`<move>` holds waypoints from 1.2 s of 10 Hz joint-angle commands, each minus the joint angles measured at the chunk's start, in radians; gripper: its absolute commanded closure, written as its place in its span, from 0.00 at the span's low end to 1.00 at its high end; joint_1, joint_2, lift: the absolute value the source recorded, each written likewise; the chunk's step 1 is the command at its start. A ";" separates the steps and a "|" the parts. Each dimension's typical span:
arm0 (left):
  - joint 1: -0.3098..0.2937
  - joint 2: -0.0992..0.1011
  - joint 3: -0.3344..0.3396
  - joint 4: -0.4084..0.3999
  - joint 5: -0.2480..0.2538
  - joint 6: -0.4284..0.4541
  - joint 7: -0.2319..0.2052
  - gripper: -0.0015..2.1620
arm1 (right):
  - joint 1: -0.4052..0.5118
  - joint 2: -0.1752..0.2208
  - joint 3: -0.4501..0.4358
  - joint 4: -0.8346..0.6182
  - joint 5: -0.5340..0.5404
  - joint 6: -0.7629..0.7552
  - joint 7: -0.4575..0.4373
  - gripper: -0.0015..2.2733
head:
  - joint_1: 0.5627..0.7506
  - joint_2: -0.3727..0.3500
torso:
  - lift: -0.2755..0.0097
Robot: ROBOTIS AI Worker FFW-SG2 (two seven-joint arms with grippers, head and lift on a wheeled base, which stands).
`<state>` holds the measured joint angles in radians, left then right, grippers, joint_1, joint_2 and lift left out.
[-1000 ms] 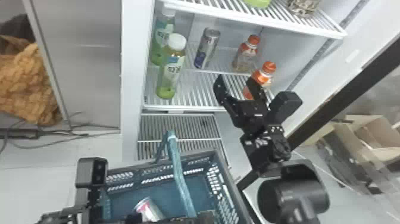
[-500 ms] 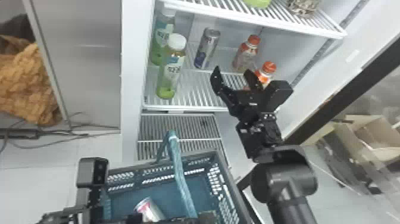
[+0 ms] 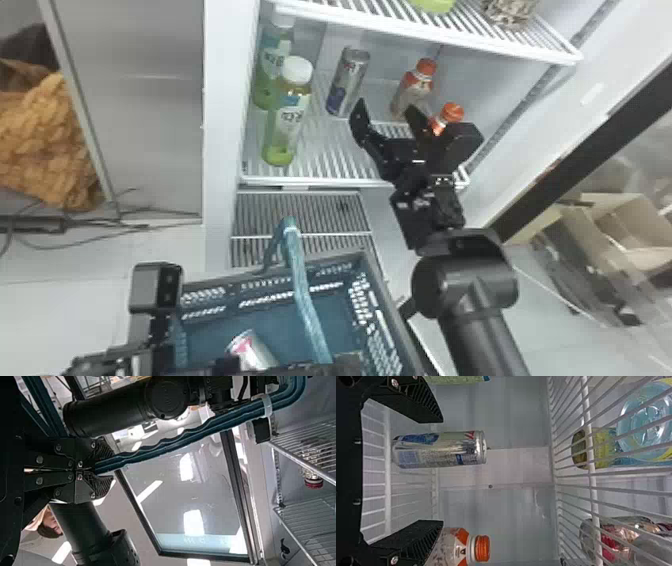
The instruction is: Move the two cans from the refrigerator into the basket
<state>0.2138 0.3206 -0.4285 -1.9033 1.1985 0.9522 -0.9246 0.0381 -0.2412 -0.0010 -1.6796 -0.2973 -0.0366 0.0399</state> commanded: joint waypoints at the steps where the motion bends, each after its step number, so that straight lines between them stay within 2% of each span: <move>1: 0.000 0.000 0.000 0.000 0.002 -0.002 0.001 0.54 | -0.033 -0.003 0.027 0.049 -0.026 -0.010 0.000 0.05 | 0.70 0.03 | 0.00; 12: -0.008 -0.001 -0.002 0.002 0.004 -0.002 0.001 0.54 | -0.230 -0.012 0.123 0.262 -0.030 -0.025 -0.020 0.06 | 0.70 0.03 | 0.00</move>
<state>0.2074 0.3190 -0.4297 -1.9028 1.2027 0.9493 -0.9237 -0.1822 -0.2531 0.1201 -1.4304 -0.3288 -0.0606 0.0197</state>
